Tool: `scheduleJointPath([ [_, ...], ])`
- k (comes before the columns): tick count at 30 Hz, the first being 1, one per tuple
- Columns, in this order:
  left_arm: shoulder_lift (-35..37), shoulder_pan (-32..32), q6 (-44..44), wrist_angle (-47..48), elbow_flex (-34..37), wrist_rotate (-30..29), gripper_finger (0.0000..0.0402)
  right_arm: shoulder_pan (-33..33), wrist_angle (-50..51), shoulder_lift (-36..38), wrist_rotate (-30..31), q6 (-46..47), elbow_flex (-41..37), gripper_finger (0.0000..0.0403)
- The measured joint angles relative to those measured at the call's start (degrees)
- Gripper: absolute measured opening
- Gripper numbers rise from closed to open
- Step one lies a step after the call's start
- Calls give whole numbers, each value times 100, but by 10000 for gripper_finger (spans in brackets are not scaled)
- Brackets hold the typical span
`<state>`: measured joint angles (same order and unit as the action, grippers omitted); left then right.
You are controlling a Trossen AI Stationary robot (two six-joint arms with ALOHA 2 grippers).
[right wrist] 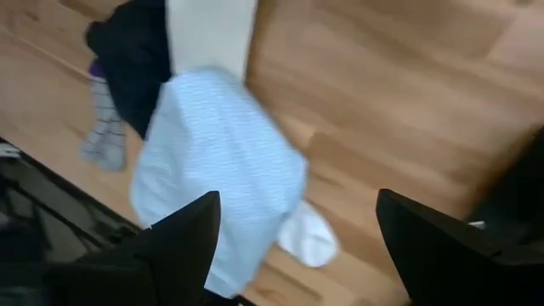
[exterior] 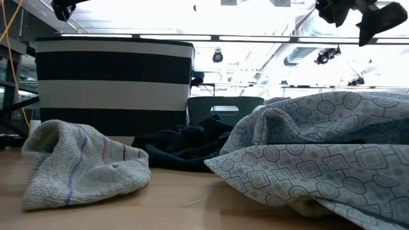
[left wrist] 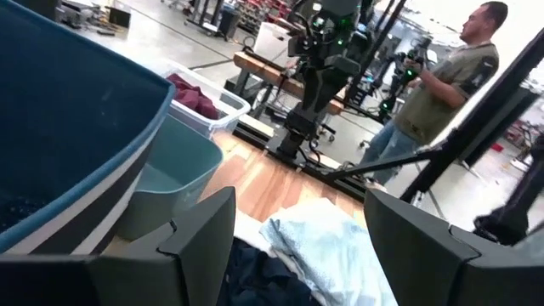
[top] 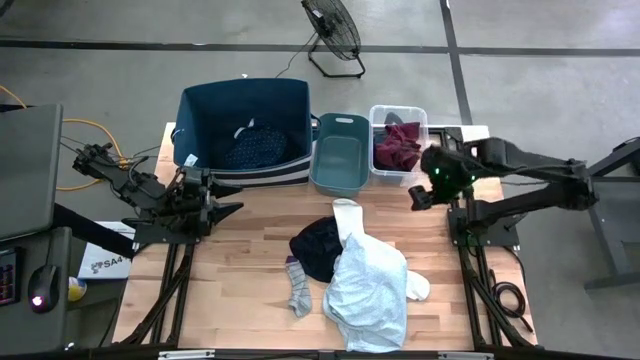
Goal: Pick & Place Cloths
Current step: Put the white shirt into the dark blue bin
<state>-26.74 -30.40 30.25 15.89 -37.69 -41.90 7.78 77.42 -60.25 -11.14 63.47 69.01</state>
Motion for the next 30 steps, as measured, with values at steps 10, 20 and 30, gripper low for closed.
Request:
scheduleJointPath([
  [10,-2,-1,2,309,0,566,255,-2174,-1452,-741,650,2055,0,305],
  [20,0,-1,1,535,0,705,255,-3300,-2975,-2173,513,2606,0,305],
  [30,0,-1,-17,536,0,817,255,-3834,-4089,-3051,247,5312,-2,305],
])
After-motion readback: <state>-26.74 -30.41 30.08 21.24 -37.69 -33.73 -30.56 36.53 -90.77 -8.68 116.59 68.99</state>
